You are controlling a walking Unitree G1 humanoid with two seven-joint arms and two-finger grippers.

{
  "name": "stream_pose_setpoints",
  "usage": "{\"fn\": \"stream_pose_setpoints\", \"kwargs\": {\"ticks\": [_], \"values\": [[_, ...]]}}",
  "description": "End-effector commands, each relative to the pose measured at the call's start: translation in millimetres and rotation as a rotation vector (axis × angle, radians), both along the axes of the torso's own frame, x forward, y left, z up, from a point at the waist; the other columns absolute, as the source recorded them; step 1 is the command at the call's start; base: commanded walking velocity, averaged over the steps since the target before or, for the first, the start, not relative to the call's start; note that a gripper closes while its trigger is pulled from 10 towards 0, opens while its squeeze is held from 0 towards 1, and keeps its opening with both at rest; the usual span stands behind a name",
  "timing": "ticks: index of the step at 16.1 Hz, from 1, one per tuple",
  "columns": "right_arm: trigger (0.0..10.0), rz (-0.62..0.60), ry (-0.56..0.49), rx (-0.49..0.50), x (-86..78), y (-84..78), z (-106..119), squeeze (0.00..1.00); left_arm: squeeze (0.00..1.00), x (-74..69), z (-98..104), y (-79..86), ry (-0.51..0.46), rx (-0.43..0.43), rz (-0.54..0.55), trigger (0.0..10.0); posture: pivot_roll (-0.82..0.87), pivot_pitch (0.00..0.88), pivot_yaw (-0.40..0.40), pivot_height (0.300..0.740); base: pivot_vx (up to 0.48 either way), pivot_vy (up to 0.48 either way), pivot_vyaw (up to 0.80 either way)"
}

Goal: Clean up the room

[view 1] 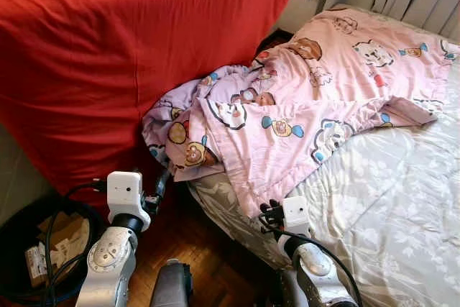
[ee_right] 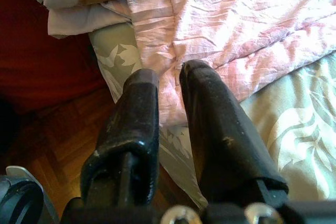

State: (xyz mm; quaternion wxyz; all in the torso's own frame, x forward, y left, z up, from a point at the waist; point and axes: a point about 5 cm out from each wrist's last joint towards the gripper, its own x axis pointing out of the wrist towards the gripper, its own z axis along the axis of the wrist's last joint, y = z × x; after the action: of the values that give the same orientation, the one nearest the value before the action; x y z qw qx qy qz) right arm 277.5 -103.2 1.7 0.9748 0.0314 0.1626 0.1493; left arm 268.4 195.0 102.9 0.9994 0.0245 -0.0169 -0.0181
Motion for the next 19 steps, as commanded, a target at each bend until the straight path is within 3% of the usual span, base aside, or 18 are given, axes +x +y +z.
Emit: {"fn": "stream_pose_setpoints", "kwargs": {"ticks": [1, 5, 6, 7, 8, 10, 19], "values": [[10.0, -0.027, 0.002, 0.020, 1.5, -0.5, 0.9, 0.00, 0.00, -3.3, -2.0, -0.7, 0.013, -0.004, -0.004, 10.0, 0.14, 0.174, -0.030, 0.626, 0.000, 0.000, 0.00], [10.0, -0.144, -0.010, 0.086, 7.7, -10.4, 6.4, 0.00, 0.00, -3.4, -3.1, -0.6, 0.017, -0.008, -0.003, 10.0, 0.14, 0.174, -0.030, 0.626, 0.000, 0.000, 0.00], [10.0, -0.223, -0.013, 0.099, 9.7, -19.0, 7.7, 0.00, 0.00, -3.5, -3.7, -0.7, 0.019, -0.009, -0.002, 10.0, 0.14, 0.174, -0.031, 0.626, 0.000, 0.000, 0.00], [10.0, -0.363, -0.041, 0.127, 11.7, -39.5, 12.4, 0.00, 0.00, -4.6, -5.8, -0.4, 0.023, -0.011, 0.001, 10.0, 0.13, 0.174, -0.030, 0.626, 0.000, 0.000, 0.00], [10.0, -0.346, -0.097, 0.100, 12.0, -45.3, 18.3, 0.00, 0.00, -5.8, -9.1, -0.7, 0.031, -0.016, 0.004, 10.0, 0.13, 0.174, -0.030, 0.626, 0.000, 0.000, 0.00], [10.0, -0.259, -0.153, 0.049, 12.6, -41.6, 24.2, 0.00, 0.00, -6.0, -12.2, -3.0, 0.037, -0.023, 0.002, 10.0, 0.12, 0.170, -0.033, 0.626, 0.000, 0.000, 0.00], [10.0, -0.265, -0.149, 0.076, 14.7, -31.1, 27.2, 0.00, 0.00, -6.0, -11.7, -2.6, 0.034, -0.022, 0.006, 10.0, 0.13, 0.173, -0.032, 0.626, 0.000, 0.327, 0.00]]}}
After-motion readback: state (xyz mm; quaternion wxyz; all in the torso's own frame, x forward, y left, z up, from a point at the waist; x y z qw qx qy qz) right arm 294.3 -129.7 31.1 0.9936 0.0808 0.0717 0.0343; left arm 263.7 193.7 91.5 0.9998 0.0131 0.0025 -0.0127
